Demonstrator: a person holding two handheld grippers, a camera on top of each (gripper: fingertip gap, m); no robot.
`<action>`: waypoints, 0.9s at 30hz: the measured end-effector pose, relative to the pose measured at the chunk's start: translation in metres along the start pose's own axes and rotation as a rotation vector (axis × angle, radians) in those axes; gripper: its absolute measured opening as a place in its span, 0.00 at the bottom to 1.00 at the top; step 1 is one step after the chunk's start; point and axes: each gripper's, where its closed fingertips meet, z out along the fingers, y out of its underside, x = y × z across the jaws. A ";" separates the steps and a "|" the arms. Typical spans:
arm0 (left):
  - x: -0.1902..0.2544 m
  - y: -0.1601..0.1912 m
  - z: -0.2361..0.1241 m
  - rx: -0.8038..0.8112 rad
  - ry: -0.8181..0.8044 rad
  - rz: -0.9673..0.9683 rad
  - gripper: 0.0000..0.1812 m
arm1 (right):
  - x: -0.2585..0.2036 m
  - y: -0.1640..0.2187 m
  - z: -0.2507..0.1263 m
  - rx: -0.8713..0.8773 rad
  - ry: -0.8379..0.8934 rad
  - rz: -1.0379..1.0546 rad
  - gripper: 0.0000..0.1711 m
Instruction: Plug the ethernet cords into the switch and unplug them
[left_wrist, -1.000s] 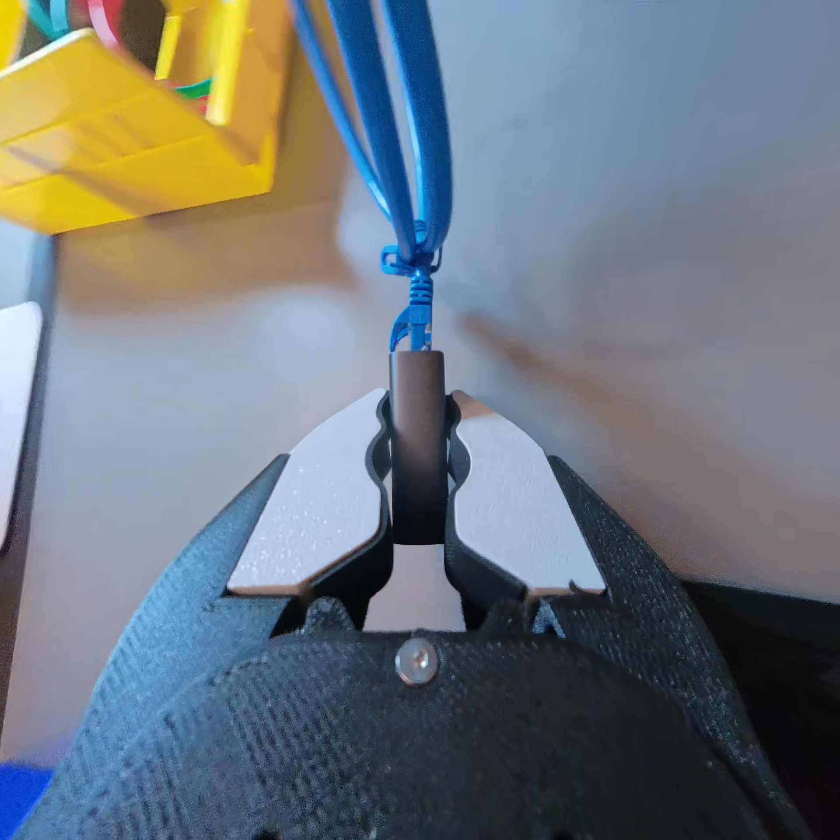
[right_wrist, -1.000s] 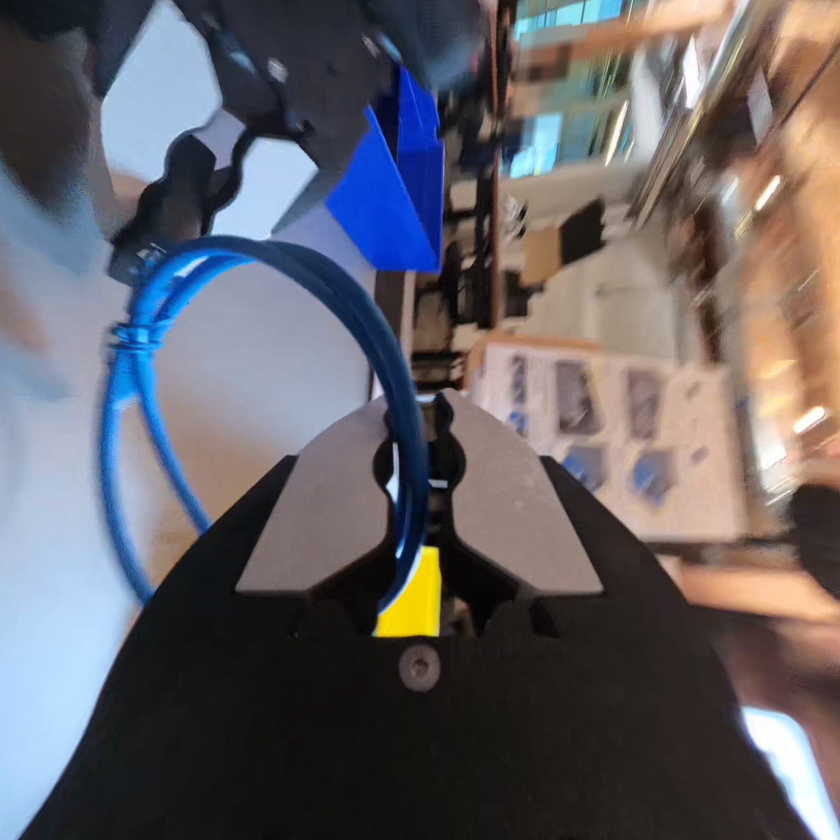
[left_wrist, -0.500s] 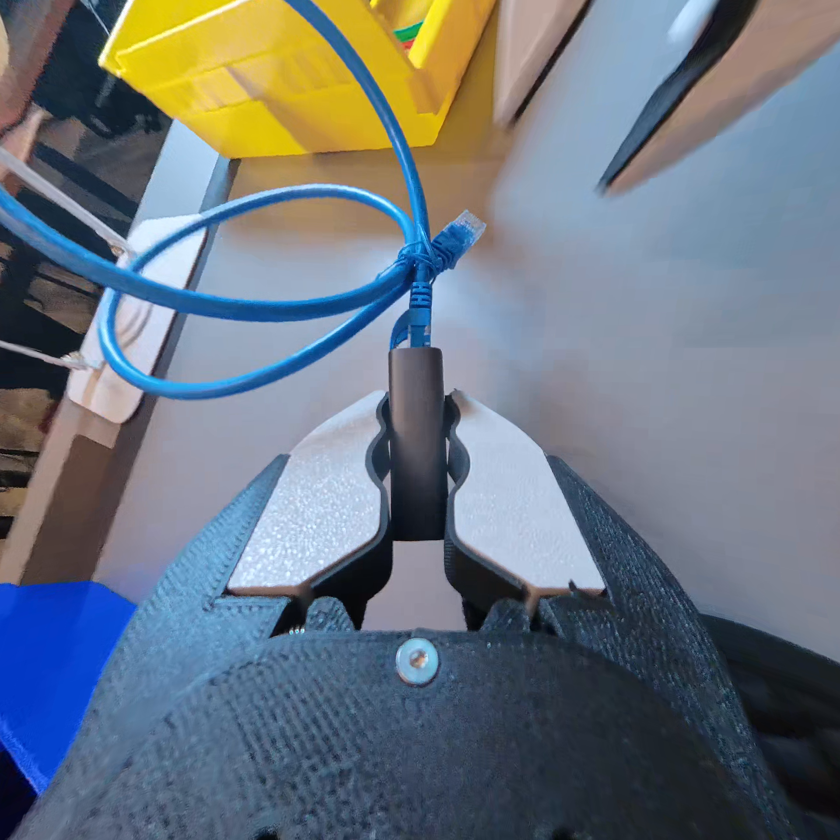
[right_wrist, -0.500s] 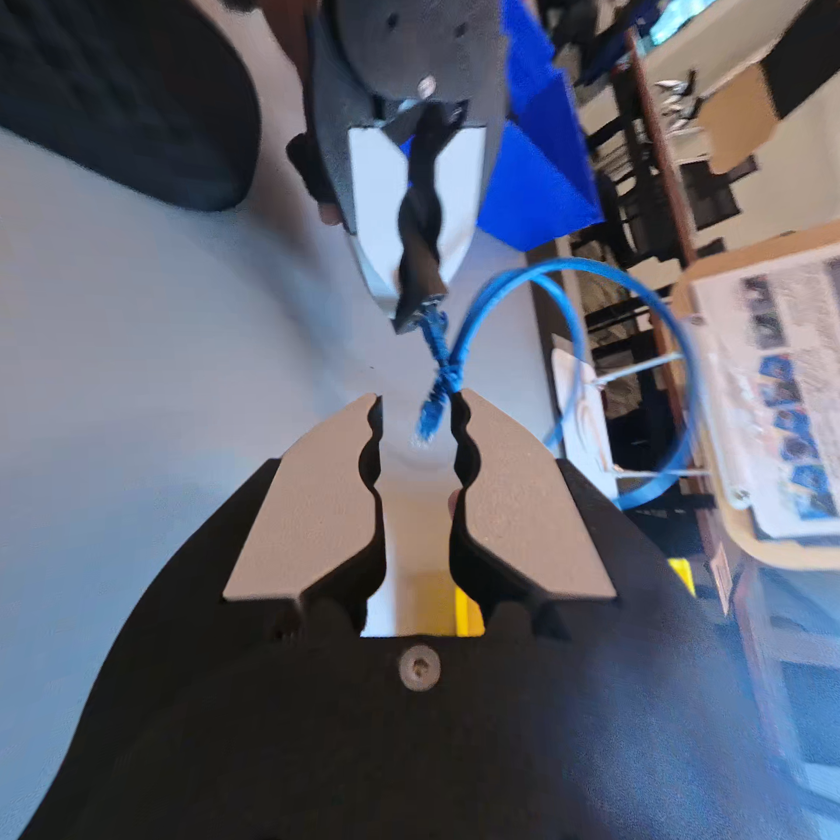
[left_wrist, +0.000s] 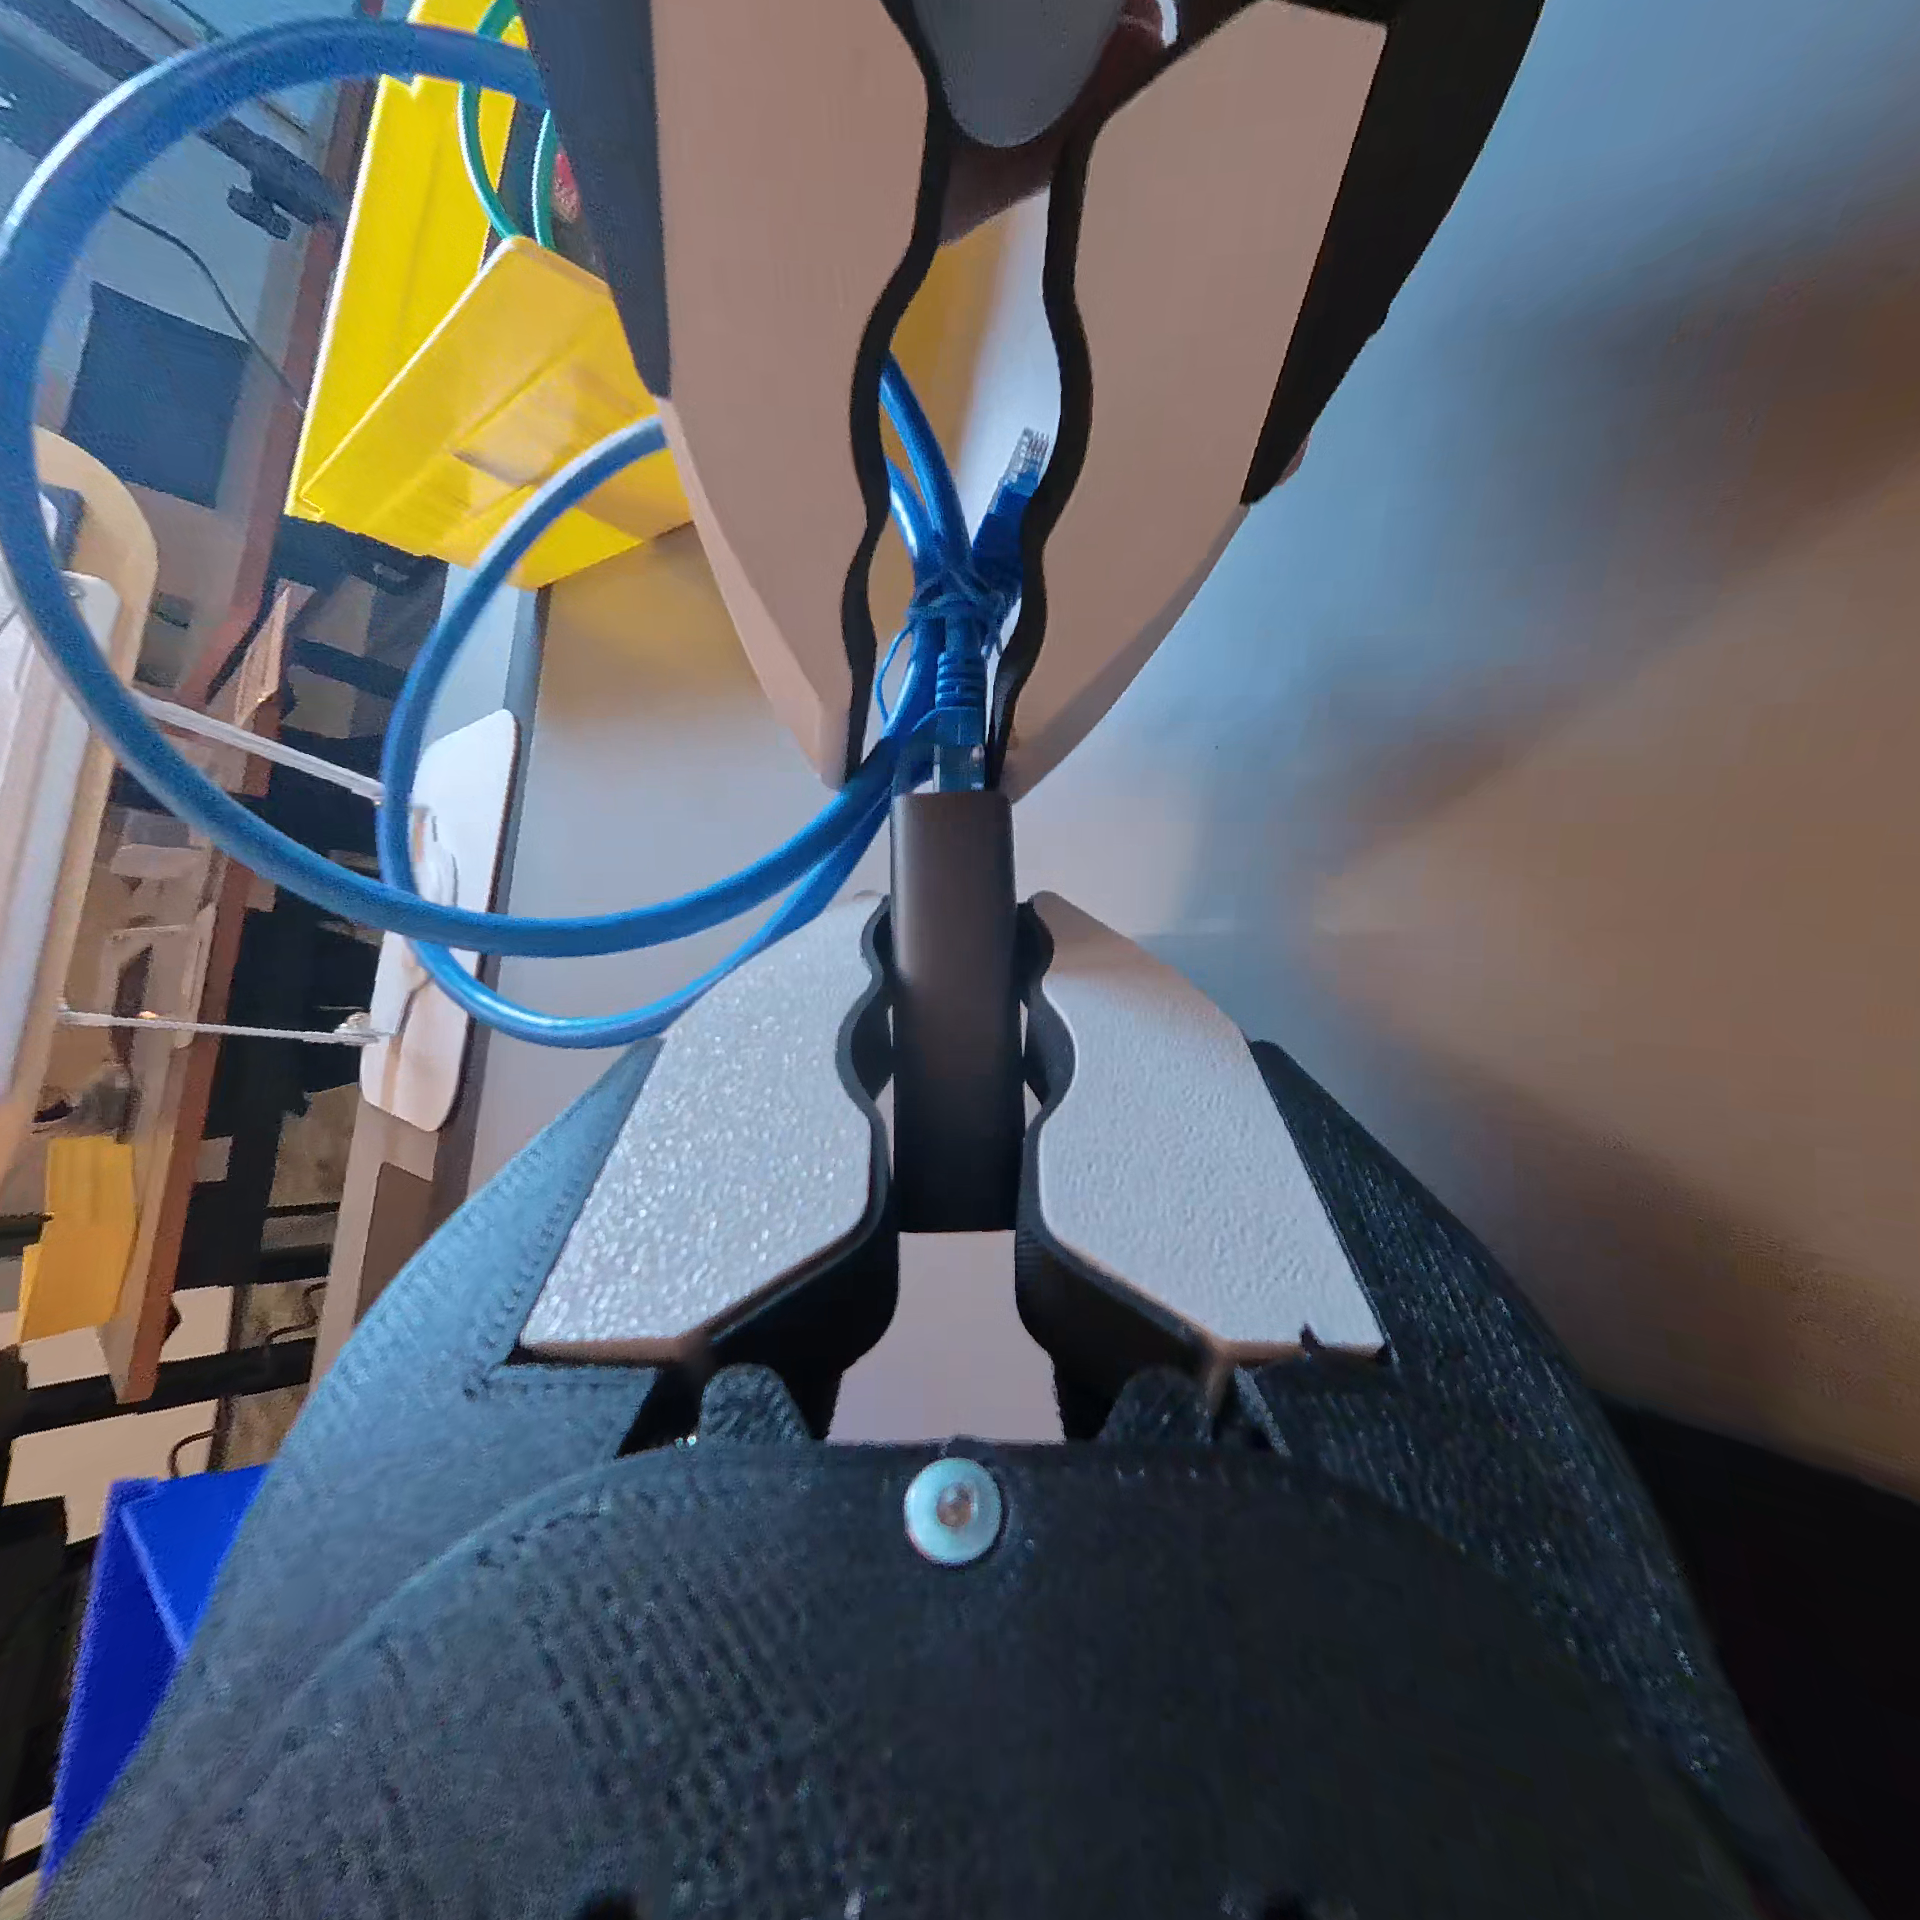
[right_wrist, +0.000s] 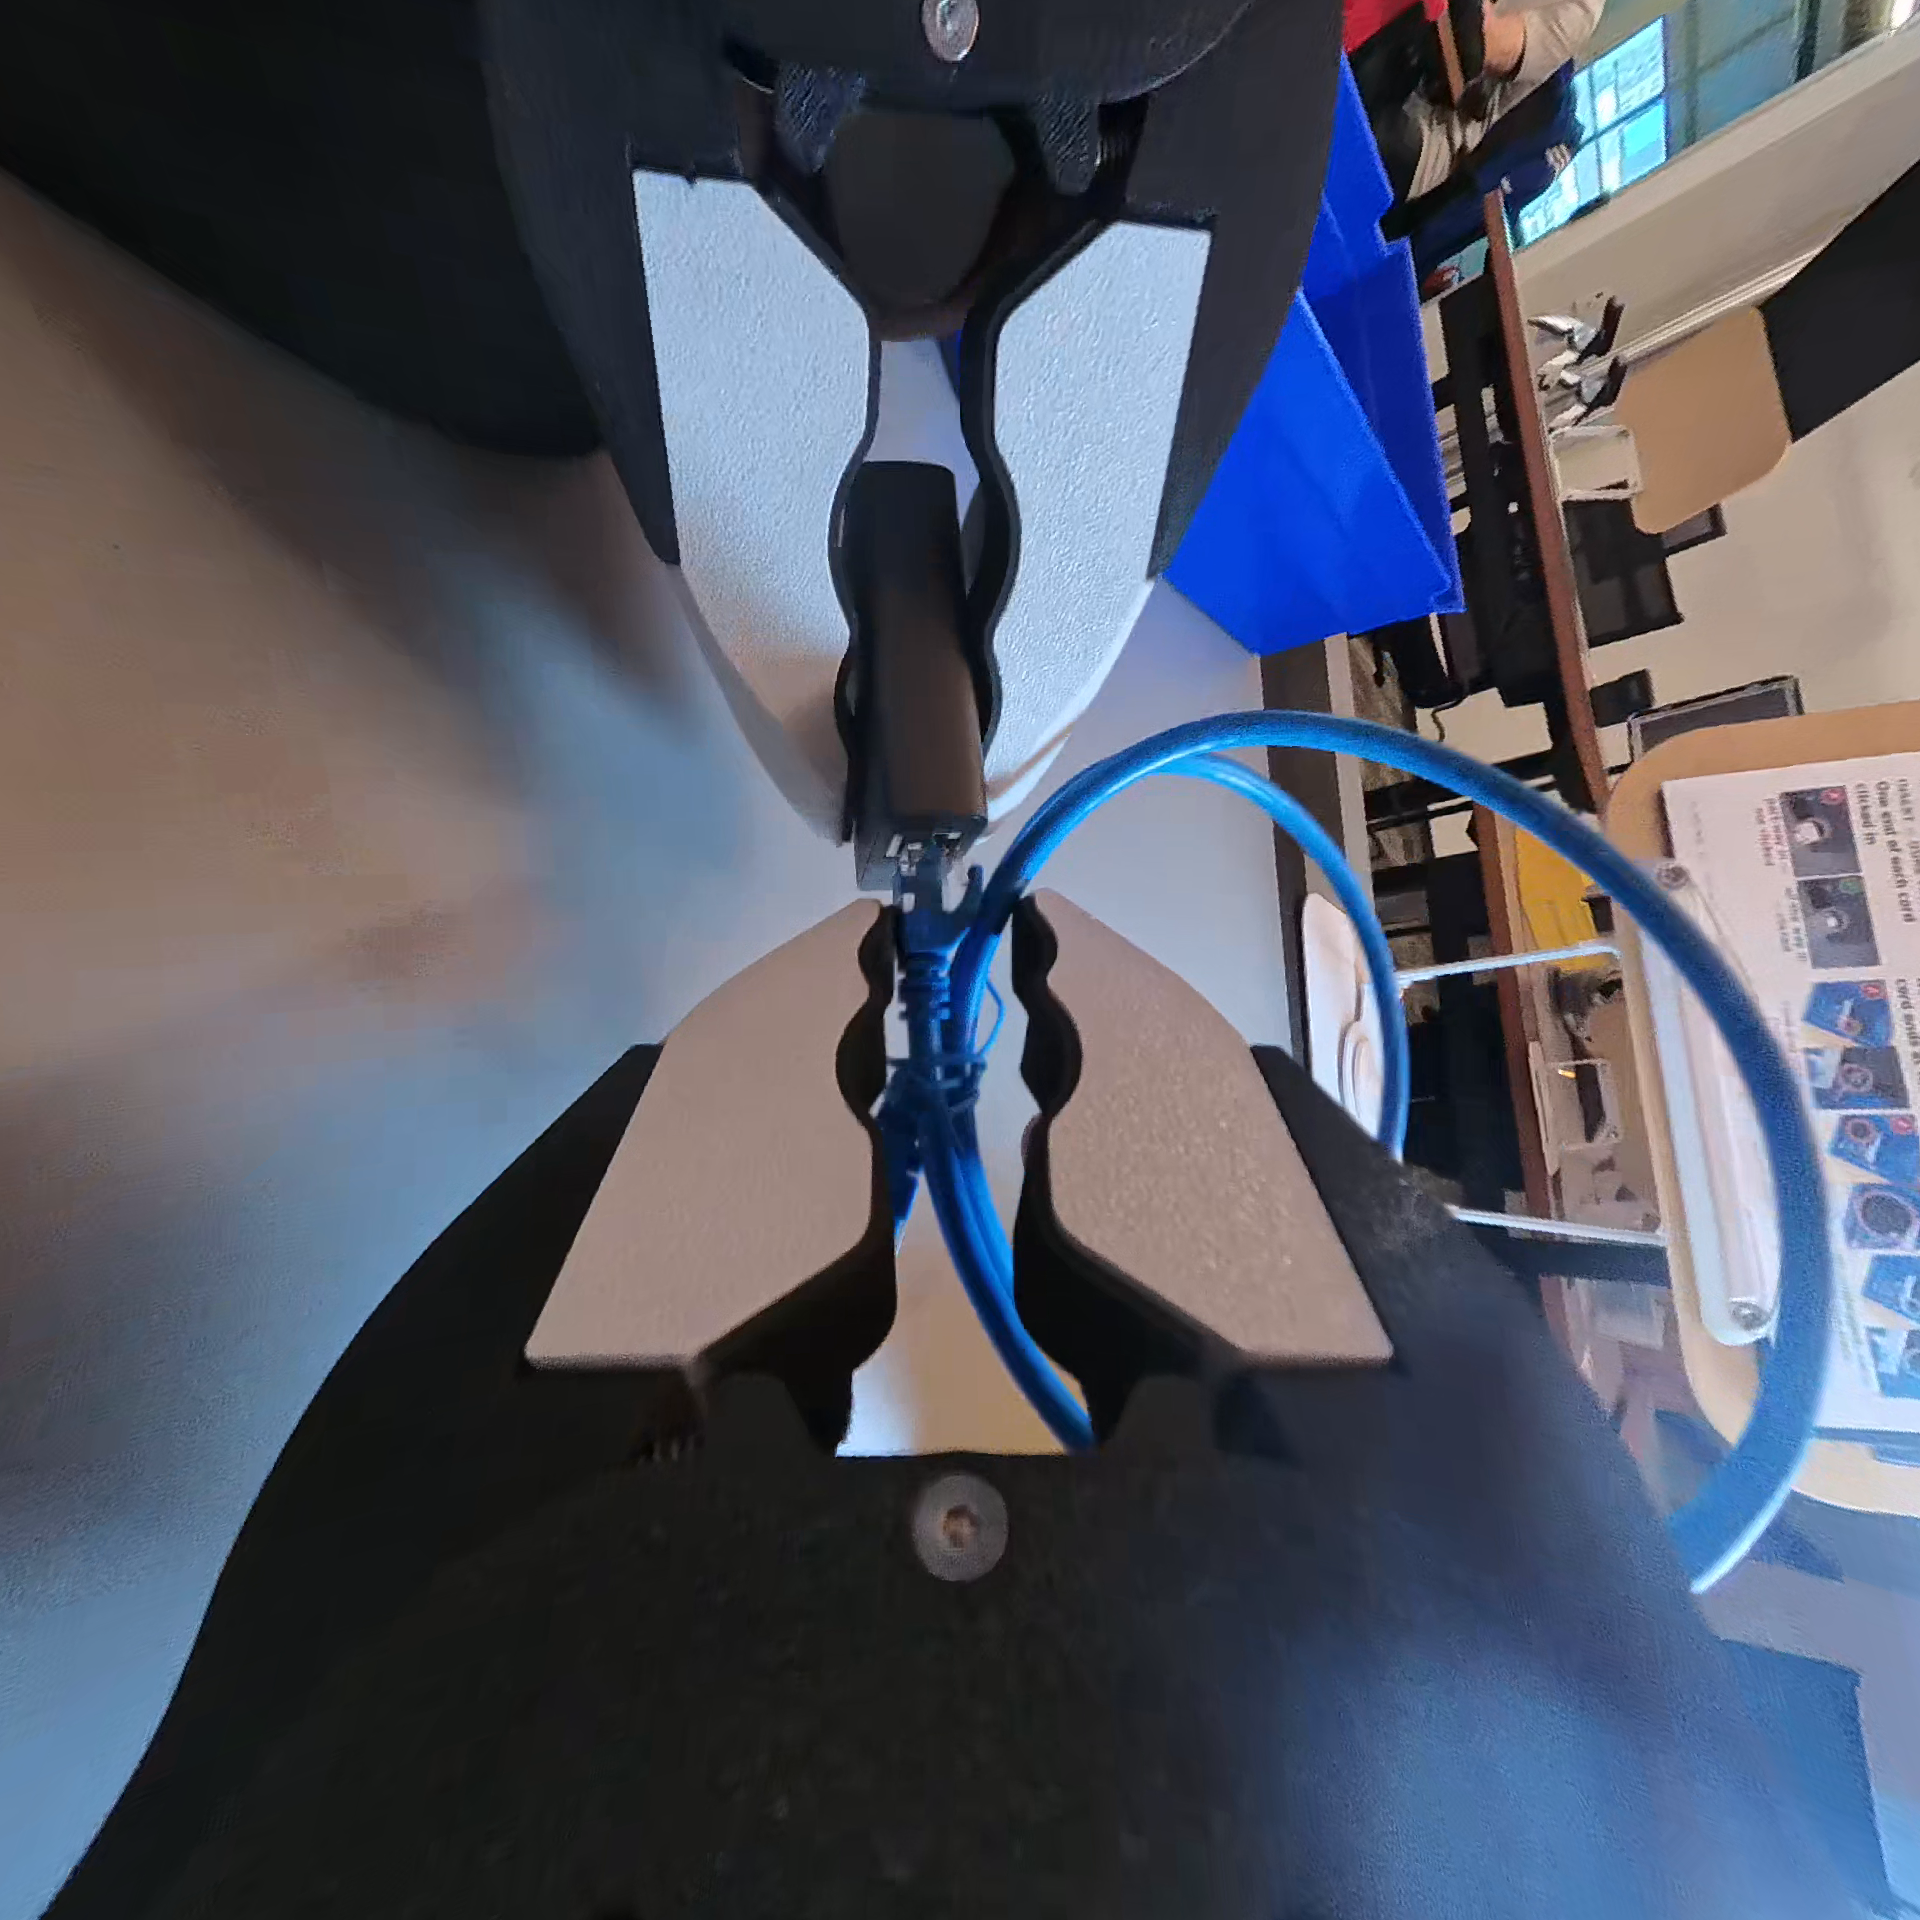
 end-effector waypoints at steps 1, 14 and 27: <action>0.000 0.000 0.000 -0.006 -0.006 0.006 0.12 | 0.000 0.001 -0.001 -0.002 0.008 -0.007 0.13; 0.011 0.009 0.002 -0.055 0.125 -0.196 0.12 | -0.009 -0.022 -0.016 0.119 0.072 -0.166 0.13; 0.019 0.006 -0.002 -0.025 0.239 -0.317 0.12 | -0.020 -0.015 -0.008 0.036 -0.022 -0.085 0.14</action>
